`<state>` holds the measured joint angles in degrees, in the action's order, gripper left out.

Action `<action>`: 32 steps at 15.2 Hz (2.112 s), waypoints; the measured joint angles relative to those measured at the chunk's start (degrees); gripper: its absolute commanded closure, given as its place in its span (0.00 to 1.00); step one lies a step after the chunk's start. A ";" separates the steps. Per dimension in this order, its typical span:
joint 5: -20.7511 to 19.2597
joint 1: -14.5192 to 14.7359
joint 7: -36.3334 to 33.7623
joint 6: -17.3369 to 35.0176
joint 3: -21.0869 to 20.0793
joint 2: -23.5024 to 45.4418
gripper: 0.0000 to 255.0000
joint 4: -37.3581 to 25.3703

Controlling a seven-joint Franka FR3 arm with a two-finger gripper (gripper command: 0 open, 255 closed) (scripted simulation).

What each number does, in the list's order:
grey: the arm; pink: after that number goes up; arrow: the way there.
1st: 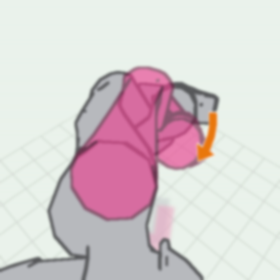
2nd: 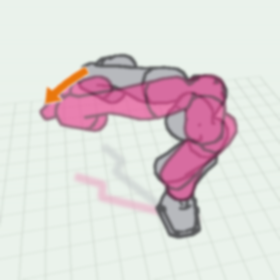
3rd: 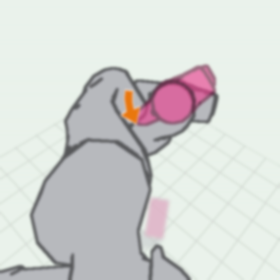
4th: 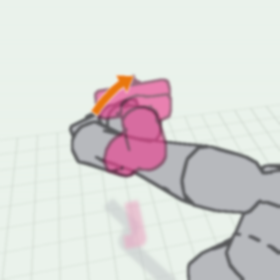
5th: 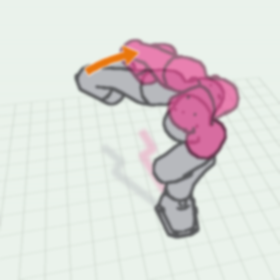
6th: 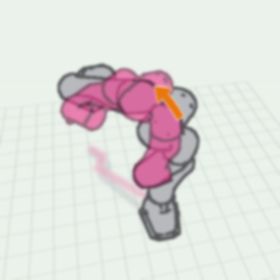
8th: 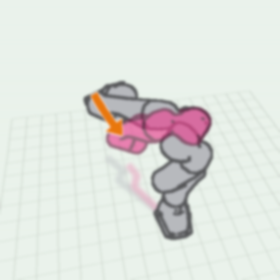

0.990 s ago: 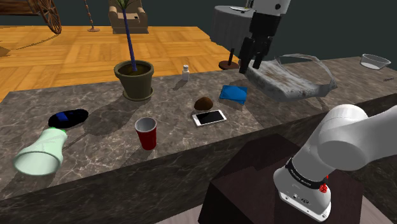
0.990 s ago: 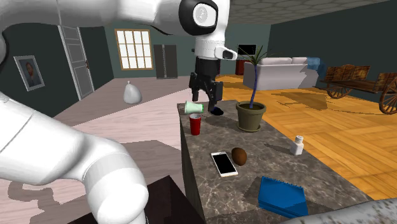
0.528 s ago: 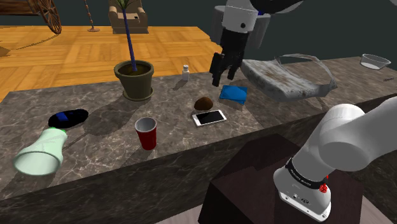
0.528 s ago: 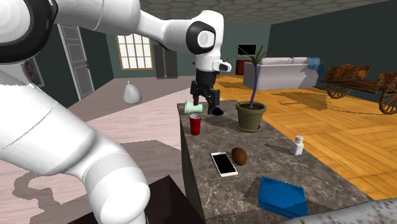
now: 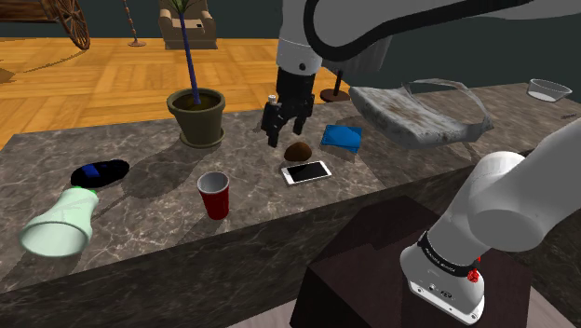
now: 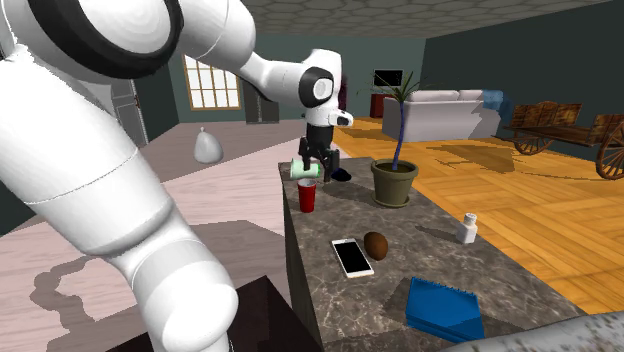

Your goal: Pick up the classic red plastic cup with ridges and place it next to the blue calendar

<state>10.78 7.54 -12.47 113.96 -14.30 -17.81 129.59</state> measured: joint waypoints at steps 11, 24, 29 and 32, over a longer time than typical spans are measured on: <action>-6.92 2.92 -8.05 11.67 -6.05 21.21 0.00 -11.76; -10.42 4.61 -11.16 17.74 -6.51 28.63 0.00 -13.10; -10.44 4.61 -11.17 17.80 -6.51 28.67 1.00 -13.09; -10.44 4.60 -11.16 17.80 -6.50 28.62 1.00 -13.14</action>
<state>0.34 12.15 -23.64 131.76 -20.81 10.81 116.45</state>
